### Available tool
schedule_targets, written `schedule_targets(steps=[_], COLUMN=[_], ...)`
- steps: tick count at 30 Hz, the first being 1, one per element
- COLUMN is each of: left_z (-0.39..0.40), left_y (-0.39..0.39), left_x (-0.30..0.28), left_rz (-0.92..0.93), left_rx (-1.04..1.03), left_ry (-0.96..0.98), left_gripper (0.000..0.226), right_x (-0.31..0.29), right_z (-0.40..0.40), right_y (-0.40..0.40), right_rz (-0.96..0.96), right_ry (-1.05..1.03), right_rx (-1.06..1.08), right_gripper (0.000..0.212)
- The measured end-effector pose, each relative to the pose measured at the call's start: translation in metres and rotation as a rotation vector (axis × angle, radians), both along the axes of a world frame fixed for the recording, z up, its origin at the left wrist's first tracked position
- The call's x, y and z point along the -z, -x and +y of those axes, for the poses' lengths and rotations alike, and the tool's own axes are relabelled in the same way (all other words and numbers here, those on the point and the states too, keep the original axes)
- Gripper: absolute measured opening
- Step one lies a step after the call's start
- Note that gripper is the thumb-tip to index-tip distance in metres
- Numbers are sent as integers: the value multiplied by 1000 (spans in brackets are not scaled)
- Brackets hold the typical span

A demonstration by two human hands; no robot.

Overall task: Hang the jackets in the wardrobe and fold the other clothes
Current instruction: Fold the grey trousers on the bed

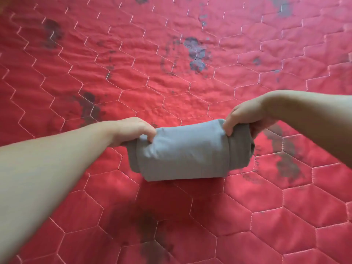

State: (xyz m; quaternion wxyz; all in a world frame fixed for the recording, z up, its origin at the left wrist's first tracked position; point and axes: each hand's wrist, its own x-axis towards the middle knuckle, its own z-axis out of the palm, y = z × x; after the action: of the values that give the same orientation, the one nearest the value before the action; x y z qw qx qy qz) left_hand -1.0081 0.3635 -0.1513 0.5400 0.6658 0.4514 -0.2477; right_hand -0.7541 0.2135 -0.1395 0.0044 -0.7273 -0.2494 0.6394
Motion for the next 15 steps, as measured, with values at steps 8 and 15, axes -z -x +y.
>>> schedule_targets(steps=[8,15], left_z=[-45,-109], left_y=[20,9], left_x=[48,71], left_rz=[-137,-165], left_rx=[11,364], left_ry=[-767,-924], left_gripper=[36,61], right_x=[50,75], right_z=[-31,-38], right_y=[13,50], right_rz=[-346,-649], right_ry=[-391,-675], right_rx=[242,335], right_gripper=[14,28])
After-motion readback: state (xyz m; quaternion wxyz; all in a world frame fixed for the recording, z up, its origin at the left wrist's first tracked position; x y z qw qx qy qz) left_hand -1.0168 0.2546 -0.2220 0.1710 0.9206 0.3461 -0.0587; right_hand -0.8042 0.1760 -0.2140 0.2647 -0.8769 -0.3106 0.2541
